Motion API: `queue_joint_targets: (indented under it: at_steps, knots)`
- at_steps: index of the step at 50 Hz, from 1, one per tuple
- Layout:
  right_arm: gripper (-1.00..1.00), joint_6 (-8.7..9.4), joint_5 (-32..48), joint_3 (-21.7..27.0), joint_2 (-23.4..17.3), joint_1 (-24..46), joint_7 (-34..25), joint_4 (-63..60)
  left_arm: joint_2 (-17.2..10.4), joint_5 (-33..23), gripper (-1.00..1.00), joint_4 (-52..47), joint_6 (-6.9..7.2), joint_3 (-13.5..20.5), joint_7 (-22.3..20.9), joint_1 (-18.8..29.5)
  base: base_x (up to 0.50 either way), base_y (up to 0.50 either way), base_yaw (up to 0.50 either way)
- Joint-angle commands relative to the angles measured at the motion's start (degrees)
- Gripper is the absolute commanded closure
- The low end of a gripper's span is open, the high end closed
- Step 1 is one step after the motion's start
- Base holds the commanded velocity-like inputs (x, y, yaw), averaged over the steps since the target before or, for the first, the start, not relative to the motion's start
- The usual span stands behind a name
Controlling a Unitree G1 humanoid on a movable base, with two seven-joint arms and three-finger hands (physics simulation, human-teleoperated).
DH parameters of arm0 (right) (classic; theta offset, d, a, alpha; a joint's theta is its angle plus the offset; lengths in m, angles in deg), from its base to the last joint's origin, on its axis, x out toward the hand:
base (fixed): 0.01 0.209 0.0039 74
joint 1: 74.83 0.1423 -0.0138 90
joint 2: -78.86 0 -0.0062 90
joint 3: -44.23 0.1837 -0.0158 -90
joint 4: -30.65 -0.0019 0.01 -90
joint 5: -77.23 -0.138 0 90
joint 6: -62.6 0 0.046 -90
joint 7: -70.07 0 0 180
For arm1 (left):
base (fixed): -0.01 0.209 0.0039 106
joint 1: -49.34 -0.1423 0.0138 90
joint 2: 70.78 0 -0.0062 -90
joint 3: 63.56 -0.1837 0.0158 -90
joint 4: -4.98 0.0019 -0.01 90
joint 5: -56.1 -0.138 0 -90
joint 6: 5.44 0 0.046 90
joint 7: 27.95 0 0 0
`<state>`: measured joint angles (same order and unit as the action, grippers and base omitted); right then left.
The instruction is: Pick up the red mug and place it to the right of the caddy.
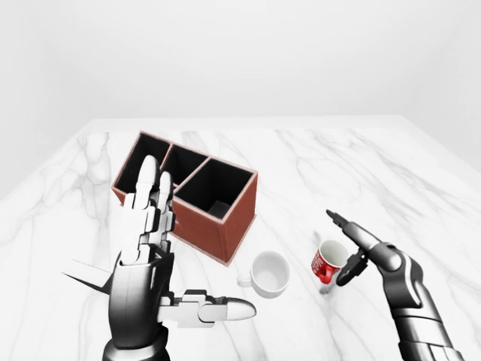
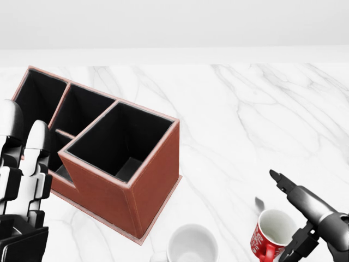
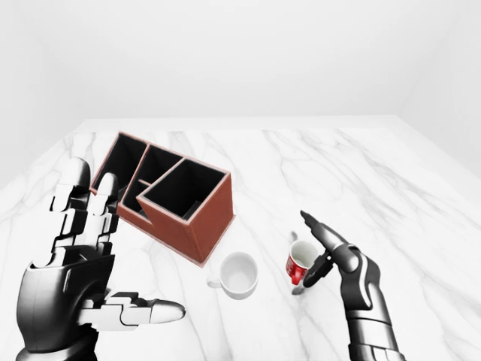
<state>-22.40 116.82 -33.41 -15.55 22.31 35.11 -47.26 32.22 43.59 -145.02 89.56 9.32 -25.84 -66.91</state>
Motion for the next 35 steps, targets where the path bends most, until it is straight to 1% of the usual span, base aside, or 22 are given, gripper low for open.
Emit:
queue_joint_targets:
  at_steps: [1,15,19,24,30,35]
  knots:
    - [-1.00,0.00,1.1,-1.1,0.2,2.2,1.9,6.8,0.1,0.3,-1.00,0.0,0.00,0.6,0.6,2.9,0.00,0.00,0.00]
    - [-1.00,-0.01,1.5,-1.4,0.2,2.6,2.7,8.1,0.4,0.0,-1.00,0.0,0.00,0.6,0.4,2.8,0.00,0.00,0.00]
    - [-1.00,-0.17,1.6,-1.6,0.3,2.5,2.9,8.5,0.4,0.0,-1.00,0.0,0.00,0.6,0.4,2.7,0.00,0.00,0.00]
    - [-1.00,-0.99,1.7,-1.7,0.1,2.6,3.7,9.9,0.4,0.1,-1.00,0.0,0.00,0.7,0.4,2.8,0.00,0.00,0.00]
    - [-1.00,-0.62,1.9,-1.9,0.2,2.4,3.8,9.7,0.5,0.2,-1.00,0.0,0.00,0.8,0.3,2.8,0.00,0.00,0.00]
    - [-1.00,-1.06,2.1,-2.2,0.4,2.5,4.4,10.5,0.6,0.3,-1.00,0.0,0.00,1.1,0.0,2.7,0.00,0.00,0.00]
